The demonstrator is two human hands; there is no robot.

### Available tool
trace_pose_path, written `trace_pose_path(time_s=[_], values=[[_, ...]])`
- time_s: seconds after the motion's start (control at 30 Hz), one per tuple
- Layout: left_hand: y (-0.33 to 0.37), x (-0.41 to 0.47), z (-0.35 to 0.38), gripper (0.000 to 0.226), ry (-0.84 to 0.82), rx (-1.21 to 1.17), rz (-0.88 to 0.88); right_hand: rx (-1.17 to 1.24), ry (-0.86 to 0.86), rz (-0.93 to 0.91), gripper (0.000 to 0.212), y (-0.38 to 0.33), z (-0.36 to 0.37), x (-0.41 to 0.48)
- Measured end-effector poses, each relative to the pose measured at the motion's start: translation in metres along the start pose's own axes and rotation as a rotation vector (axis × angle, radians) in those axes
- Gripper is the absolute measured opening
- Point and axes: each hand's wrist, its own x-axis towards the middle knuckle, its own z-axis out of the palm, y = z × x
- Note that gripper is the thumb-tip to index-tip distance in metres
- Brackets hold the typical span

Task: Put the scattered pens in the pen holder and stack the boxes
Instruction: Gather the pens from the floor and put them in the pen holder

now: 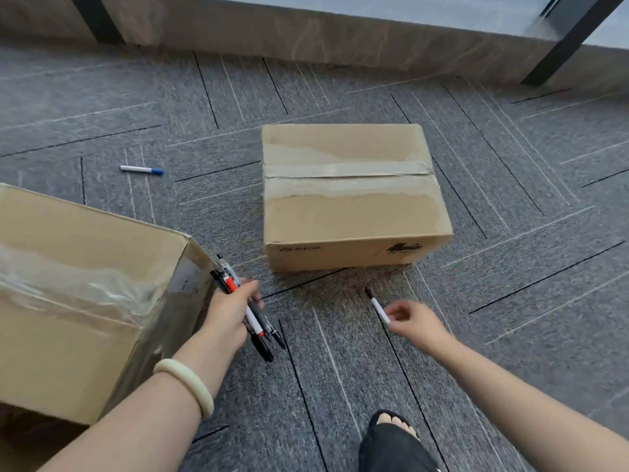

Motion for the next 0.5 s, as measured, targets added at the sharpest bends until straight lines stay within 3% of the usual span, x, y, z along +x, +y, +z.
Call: trace_pose_path(time_s=[0.13,0.27,0.37,0.5], values=[[-0.007,-0.011,-0.013,0.015,-0.075,-0.06,-0.056,0.108,-0.146,-0.287,0.022,-0.091,0.039,-0.034],[-0.005,-0.024,-0.02,0.008,-0.137,-0.08,-0.055,0.121,-0.095,-0.466,0.017,-0.143,0.078,-0.053],[0.0,-0.031,-0.027,0.019,-0.166,-0.124,-0.043,0.07,-0.019,-0.486,0.008,-0.156,0.095,-0.06],[0.01,-0.036,-0.024,0.023,-0.213,-0.263,-0.035,-0.033,0.087,-0.483,0.013,-0.171,0.094,-0.064]])
